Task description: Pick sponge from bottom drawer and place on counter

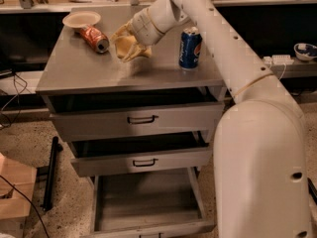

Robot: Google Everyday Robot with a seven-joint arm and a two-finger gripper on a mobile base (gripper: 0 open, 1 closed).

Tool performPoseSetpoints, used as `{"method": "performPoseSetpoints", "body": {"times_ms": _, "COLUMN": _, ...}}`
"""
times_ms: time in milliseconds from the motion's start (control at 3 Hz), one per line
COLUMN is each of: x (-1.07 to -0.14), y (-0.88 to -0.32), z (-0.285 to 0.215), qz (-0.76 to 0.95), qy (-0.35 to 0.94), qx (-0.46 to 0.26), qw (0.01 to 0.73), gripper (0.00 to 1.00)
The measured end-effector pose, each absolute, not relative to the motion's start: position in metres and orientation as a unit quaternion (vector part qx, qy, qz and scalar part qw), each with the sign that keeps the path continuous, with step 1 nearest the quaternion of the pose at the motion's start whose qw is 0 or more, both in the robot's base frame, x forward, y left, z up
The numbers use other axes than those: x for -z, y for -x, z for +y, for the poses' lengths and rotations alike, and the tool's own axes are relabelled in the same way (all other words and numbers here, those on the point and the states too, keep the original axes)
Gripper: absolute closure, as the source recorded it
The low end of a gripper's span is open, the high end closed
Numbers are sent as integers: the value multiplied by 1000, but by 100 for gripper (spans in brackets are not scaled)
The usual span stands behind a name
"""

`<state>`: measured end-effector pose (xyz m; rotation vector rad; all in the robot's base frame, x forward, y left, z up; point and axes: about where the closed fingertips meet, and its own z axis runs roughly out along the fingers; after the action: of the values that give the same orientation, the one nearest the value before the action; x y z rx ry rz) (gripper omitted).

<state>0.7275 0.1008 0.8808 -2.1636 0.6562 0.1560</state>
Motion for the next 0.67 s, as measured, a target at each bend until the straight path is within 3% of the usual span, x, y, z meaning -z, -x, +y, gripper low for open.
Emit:
{"method": "performPoseSetpoints", "body": {"times_ms": 333, "x": -881, "y": -727, "z": 101, "qz": 262, "qy": 865, "qx": -62, "qw": 424, "gripper": 7}}
{"method": "performPoseSetpoints", "body": {"times_ms": 667, "x": -881, "y": -727, "z": 101, "qz": 262, "qy": 865, "qx": -62, "qw": 424, "gripper": 0}}
